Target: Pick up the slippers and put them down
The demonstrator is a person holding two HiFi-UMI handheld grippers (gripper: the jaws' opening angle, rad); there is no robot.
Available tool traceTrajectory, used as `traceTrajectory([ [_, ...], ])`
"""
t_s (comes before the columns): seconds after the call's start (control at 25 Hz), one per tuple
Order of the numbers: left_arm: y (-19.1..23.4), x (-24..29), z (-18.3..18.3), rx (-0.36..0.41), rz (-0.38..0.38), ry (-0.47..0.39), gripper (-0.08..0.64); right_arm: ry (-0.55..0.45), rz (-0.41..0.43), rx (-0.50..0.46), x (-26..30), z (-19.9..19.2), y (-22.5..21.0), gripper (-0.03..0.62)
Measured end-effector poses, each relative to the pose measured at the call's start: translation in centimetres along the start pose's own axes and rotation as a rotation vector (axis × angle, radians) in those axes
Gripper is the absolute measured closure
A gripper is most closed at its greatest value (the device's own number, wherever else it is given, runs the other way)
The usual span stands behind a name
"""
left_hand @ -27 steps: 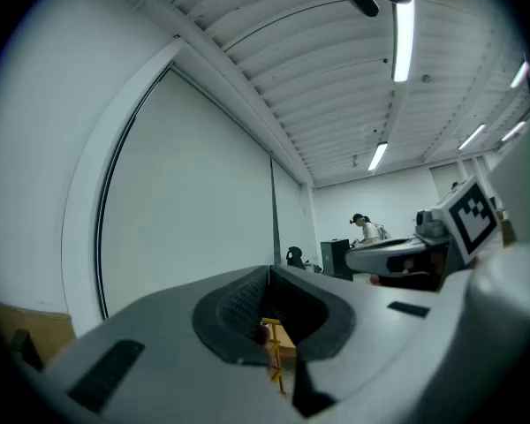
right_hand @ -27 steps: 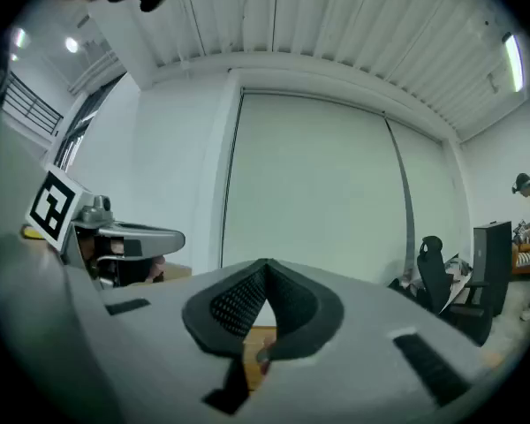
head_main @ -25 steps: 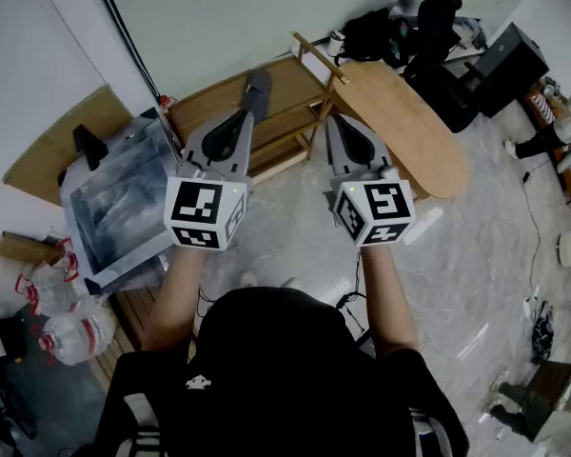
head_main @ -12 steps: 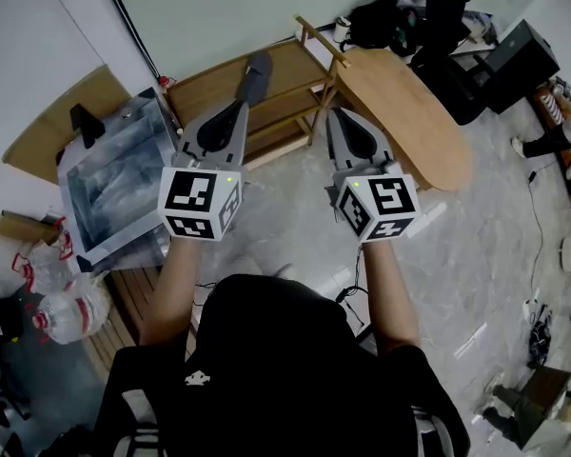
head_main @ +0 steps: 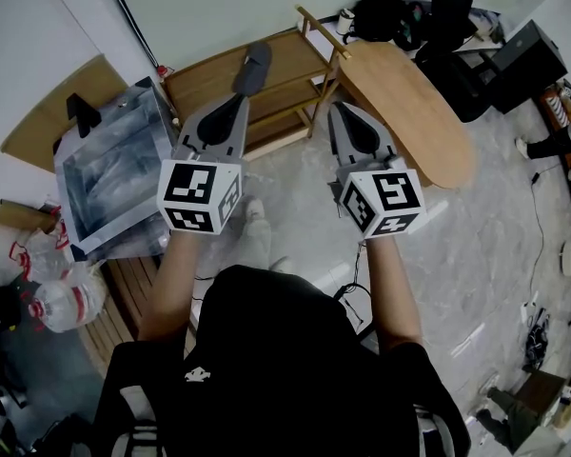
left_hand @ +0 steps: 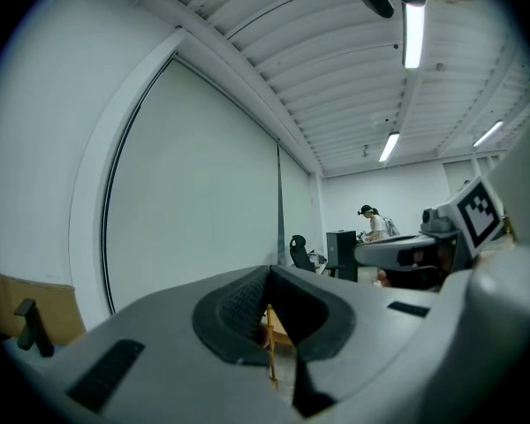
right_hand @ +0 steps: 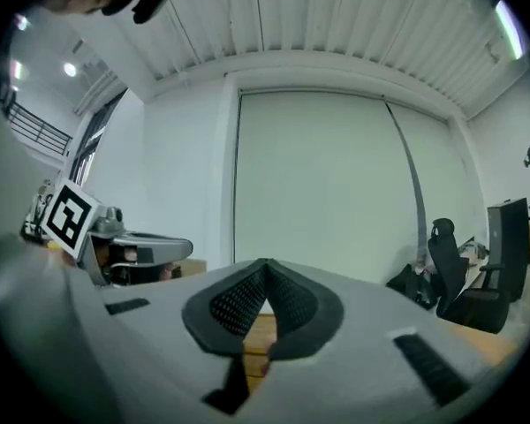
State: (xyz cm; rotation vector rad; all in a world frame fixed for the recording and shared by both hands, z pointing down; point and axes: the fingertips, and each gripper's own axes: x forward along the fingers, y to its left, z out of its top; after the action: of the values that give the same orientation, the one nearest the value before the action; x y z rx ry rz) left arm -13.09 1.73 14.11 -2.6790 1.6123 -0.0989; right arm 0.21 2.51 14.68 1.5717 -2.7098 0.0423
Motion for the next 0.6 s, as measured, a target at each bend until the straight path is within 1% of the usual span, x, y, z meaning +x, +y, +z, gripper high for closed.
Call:
traceTrajectory([
  [0.12,0.1,0.6,-0.2,-0.003,0.005,0.008,0.554,-0.005,0.008,-0.003,0.1,-0.1,-0.4,0.606],
  [0.32,0.7,2.2,-1.0,-0.036,0.012,0.022,0.554,-0.003,0.010,0.000,1.0,-0.4,-1.6,0.606],
  [0.44,1.4,3.5,-1.4,-0.036,0.023,0.036,0.554,0.001,0.012,-0.004,2.3,-0.4,-2.2,0.606],
  [0.6,2.7,5.3,-1.5,-0.045,0.024,0.031,0.554,0.008,0.013,-0.008,4.4,-0.6,-2.9,0.606],
])
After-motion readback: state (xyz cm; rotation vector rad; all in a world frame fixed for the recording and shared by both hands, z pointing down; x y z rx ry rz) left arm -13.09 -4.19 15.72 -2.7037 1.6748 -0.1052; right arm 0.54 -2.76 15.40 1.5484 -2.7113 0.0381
